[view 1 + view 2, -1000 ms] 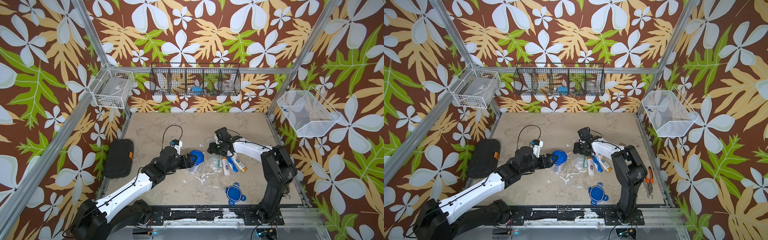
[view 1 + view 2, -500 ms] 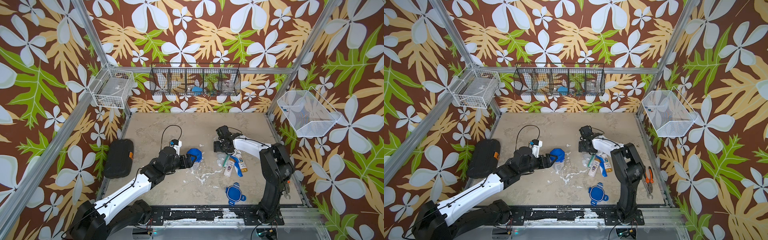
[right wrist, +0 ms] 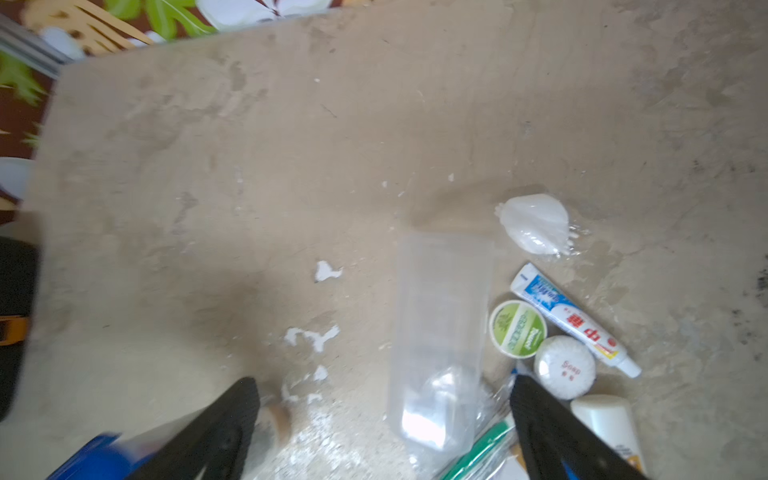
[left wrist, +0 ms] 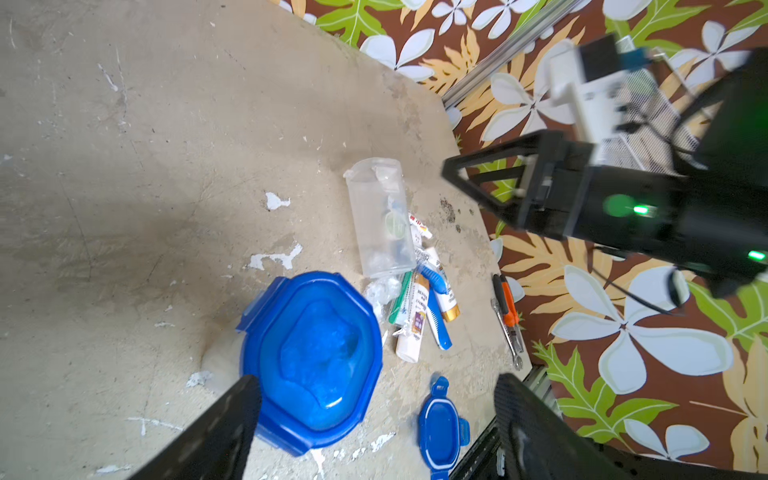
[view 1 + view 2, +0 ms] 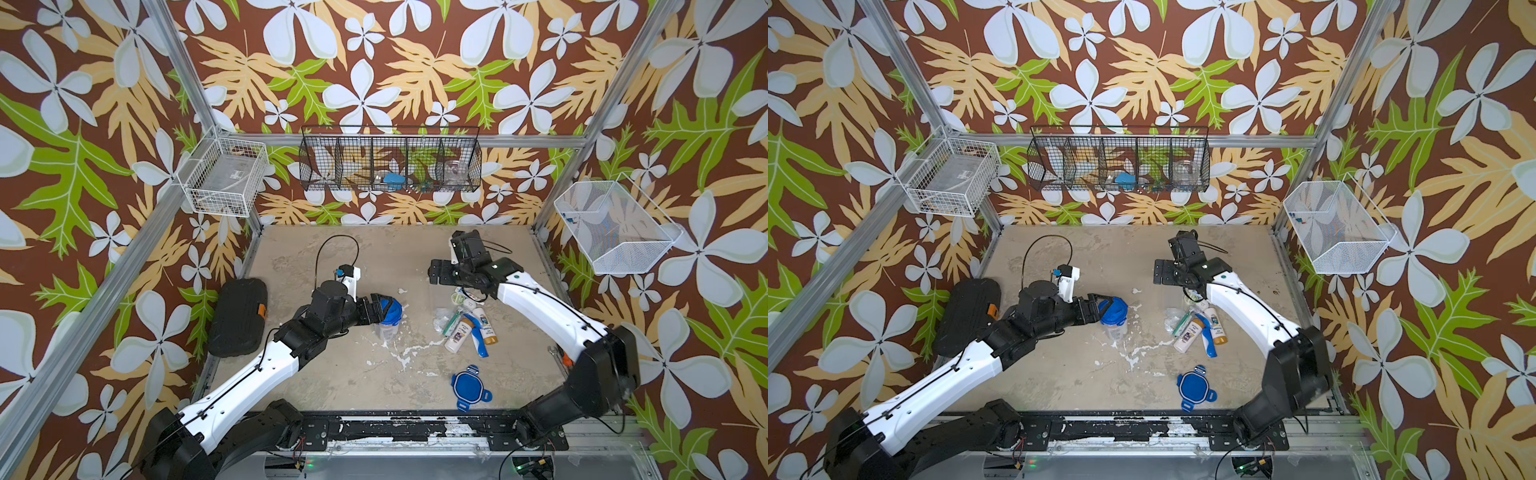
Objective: Take out toiletry kits
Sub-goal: Move the container to the center of the board.
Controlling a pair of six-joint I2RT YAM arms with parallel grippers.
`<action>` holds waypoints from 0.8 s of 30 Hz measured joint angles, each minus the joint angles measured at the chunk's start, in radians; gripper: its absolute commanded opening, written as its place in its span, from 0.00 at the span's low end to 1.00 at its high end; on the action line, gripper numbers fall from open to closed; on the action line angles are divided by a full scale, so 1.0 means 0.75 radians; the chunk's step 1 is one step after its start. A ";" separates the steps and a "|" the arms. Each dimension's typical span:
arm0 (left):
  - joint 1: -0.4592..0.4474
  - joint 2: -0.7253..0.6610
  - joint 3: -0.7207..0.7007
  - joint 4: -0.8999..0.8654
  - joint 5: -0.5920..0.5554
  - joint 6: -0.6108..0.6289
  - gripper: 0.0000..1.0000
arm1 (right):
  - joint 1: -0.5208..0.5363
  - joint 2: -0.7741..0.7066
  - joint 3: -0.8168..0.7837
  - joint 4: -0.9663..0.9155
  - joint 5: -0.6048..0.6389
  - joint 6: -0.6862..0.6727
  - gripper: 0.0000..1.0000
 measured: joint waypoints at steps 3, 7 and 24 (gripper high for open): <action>0.027 0.024 -0.053 0.001 0.004 0.009 0.85 | 0.053 -0.192 -0.250 0.227 -0.164 0.120 0.42; 0.068 0.074 -0.062 0.013 0.035 0.033 0.84 | 0.177 -0.282 -0.479 0.498 -0.273 0.304 0.42; 0.076 0.189 -0.120 0.152 0.199 0.009 0.80 | 0.212 0.018 -0.752 1.427 -0.562 0.952 0.58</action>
